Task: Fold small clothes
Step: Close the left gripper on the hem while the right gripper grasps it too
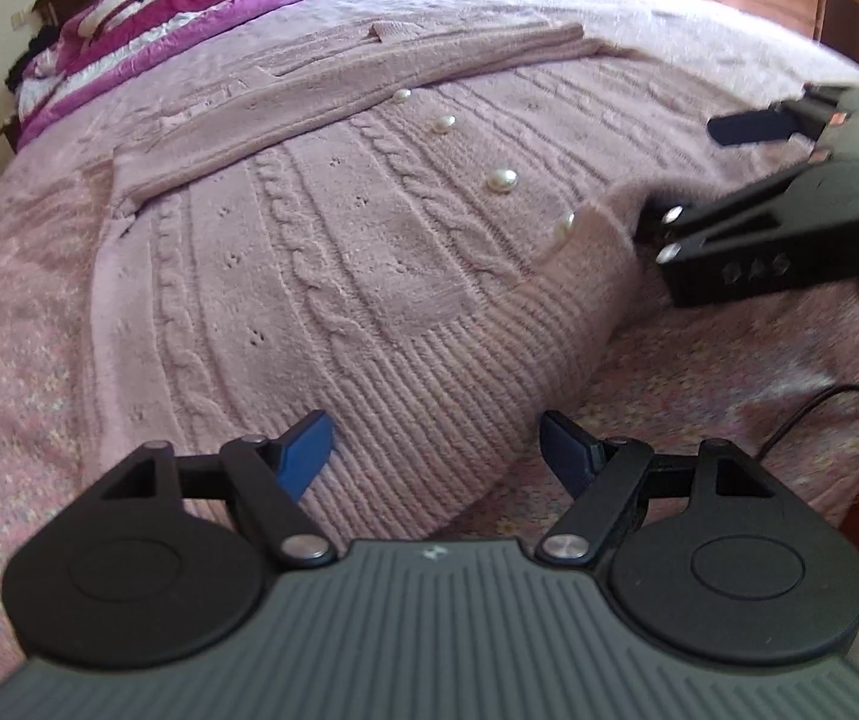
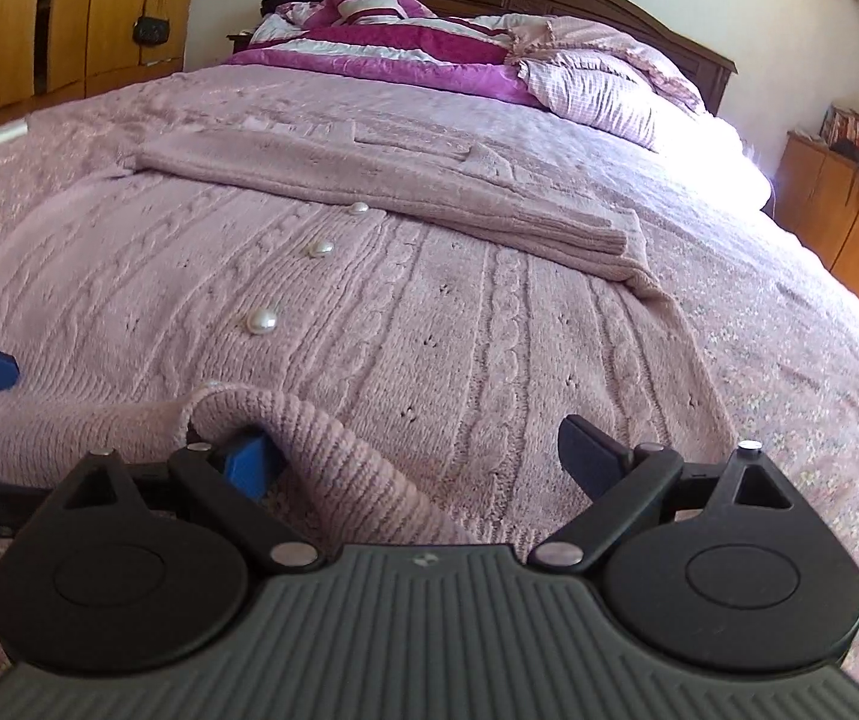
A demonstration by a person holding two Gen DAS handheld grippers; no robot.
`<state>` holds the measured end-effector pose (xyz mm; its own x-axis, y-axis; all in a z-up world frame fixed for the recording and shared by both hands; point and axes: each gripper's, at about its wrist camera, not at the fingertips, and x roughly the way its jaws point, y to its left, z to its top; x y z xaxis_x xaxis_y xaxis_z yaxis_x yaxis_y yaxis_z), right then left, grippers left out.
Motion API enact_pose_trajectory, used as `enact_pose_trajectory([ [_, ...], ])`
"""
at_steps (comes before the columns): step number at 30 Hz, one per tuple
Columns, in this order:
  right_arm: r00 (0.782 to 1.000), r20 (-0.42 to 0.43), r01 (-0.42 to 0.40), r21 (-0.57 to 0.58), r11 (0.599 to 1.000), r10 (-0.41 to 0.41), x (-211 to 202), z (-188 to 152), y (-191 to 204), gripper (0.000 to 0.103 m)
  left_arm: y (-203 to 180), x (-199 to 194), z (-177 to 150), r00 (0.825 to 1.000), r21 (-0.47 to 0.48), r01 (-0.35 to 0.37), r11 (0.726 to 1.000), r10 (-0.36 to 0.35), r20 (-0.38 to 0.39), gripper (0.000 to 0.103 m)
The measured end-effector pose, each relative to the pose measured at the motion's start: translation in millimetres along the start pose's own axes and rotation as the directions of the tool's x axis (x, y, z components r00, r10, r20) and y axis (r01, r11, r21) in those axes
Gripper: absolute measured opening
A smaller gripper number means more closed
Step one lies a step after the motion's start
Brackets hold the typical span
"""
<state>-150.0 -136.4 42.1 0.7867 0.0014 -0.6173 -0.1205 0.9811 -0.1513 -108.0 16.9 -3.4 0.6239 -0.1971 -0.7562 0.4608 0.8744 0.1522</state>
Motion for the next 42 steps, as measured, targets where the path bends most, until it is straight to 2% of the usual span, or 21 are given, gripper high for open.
enact_pose_trajectory([
  [8,0.999,-0.028,-0.040,0.078,0.996,0.043,6,-3,-7,0.096,-2,12,2,0.990,0.053,-0.138,0.989,0.136,0.040,0.080],
  [14,0.996,-0.062,-0.062,0.040,0.997,0.065,10,-9,-1,0.097,5,14,5,0.985,-0.001,-0.154,0.988,0.154,0.074,0.081],
  [19,0.995,-0.094,-0.045,-0.037,0.998,0.042,15,-14,11,0.100,9,16,8,0.986,-0.026,-0.149,0.989,0.151,0.074,0.081],
  [22,0.992,-0.118,-0.039,-0.042,0.998,0.034,22,-17,12,0.103,8,17,6,0.986,-0.026,-0.147,0.989,0.148,0.077,0.081],
  [34,0.994,-0.105,-0.025,-0.043,0.999,0.021,26,-21,12,0.103,7,18,3,0.984,-0.033,-0.155,0.987,0.157,0.089,0.080],
  [36,0.998,-0.062,-0.010,-0.042,0.999,0.007,18,-21,13,0.099,9,14,3,0.981,-0.061,-0.159,0.985,0.164,0.100,0.069],
  [38,1.000,-0.007,0.006,-0.049,0.999,-0.007,9,-20,14,0.085,11,9,3,0.980,-0.090,-0.150,0.985,0.160,0.118,0.049],
  [39,1.000,0.015,0.013,-0.055,0.998,-0.012,6,-20,15,0.083,12,6,4,0.979,-0.102,-0.145,0.984,0.158,0.129,0.043],
  [41,0.999,0.039,0.022,-0.064,0.998,-0.020,3,-20,17,0.077,13,2,5,0.978,-0.120,-0.131,0.984,0.148,0.148,0.022],
  [42,0.999,0.045,0.023,-0.063,0.998,-0.020,2,-19,16,0.075,14,0,6,0.978,-0.129,-0.120,0.984,0.140,0.158,0.018],
])
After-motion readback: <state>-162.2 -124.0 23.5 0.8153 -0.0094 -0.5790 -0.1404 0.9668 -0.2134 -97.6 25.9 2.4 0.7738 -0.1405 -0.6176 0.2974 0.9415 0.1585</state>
